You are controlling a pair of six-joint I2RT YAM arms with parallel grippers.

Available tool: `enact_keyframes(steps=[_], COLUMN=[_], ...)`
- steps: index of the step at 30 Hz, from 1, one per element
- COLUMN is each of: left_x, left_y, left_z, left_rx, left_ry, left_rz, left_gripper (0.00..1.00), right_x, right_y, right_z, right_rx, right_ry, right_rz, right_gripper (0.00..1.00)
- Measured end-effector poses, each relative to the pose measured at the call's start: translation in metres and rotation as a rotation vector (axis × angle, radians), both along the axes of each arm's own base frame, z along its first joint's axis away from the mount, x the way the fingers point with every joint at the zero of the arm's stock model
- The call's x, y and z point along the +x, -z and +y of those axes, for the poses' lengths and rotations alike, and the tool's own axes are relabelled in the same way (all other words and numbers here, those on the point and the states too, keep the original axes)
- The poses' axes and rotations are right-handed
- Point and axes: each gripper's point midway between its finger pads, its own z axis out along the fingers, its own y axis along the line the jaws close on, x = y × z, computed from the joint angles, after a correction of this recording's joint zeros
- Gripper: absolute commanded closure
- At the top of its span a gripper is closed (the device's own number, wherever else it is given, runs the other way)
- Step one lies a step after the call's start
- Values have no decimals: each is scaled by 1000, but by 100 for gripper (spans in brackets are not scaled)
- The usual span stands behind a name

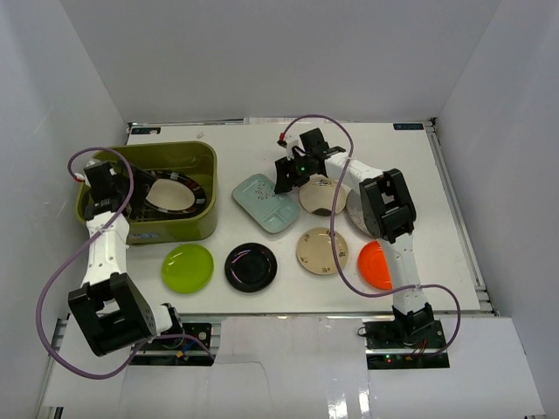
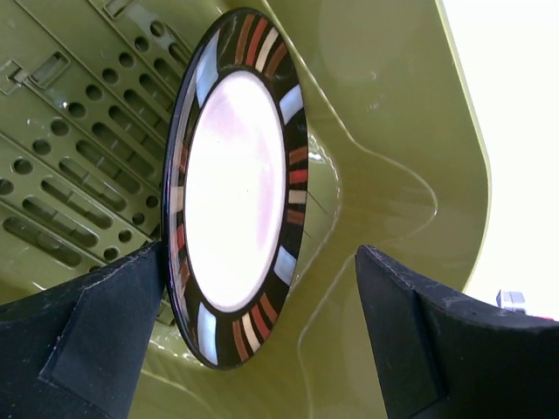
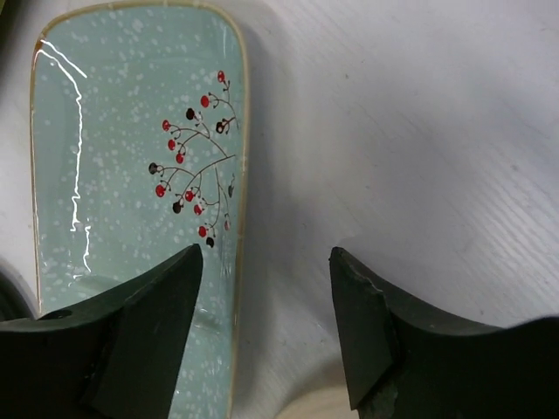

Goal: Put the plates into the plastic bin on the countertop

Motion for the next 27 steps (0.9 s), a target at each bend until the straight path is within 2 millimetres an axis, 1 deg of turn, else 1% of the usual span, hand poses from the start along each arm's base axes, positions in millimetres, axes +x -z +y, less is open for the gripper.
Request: enact_keyframes(steps=[2, 3, 4, 5, 6, 7, 9, 11, 13, 14, 17, 19, 20, 21, 22, 23, 25, 26, 27], left_x=[-1, -2, -3, -4, -4, -5, -7, -11, -14, -15, -14, -12, -11, -11, -12, -14, -20, -23, -24], left_y=[-1, 0, 1, 2, 4, 6, 11, 14, 7, 1, -26, -36, -35, -29, -23, -14, 0, 4, 2], left_z=[-2, -3, -5, -7, -8, -10, -10, -6, 0, 4, 24, 36, 42, 49, 52, 55, 55, 52, 46], left_rx=[-2, -5, -15, -28, -44, -63, -78, -63, -20, 7, 115, 181, 208, 241, 256, 267, 274, 275, 275], left_ry=[8, 10, 18, 24, 30, 34, 34, 15, -7, -21, -79, -106, -118, -137, -142, -149, -143, -132, -111], left_rz=[6, 10, 15, 20, 27, 38, 67, 88, 95, 92, 64, 64, 77, 110, 139, 175, 229, 242, 234], left_gripper=[2, 2, 2, 2, 2, 2, 2, 2, 2, 2, 2, 2, 2, 2, 2, 2, 2, 2, 2], right_x=[-4, -6, -9, -10, -13, -17, -19, -20, -22, -22, -21, -18, -16, -14, -14, -13, -15, -16, -17], right_y=[2, 3, 4, 5, 7, 7, 4, 2, -2, -5, -20, -30, -36, -44, -47, -55, -64, -69, -73], right_z=[4, 6, 8, 9, 10, 12, 15, 18, 18, 17, 15, 13, 13, 13, 13, 12, 11, 9, 8], right_rx=[8, 13, 23, 28, 38, 56, 81, 105, 120, 126, 131, 130, 134, 141, 144, 155, 176, 190, 199], right_ry=[-21, -32, -44, -45, -47, -52, -41, -26, -2, 6, 36, 49, 55, 61, 62, 68, 82, 90, 99], right_rz=[13, 19, 27, 40, 56, 73, 96, 116, 130, 131, 99, 67, 48, 28, 20, -1, -16, -20, -20], right_gripper=[42, 55, 63, 68, 79, 85, 92, 92, 92, 92, 92, 92, 92, 92, 92, 92, 92, 92, 92])
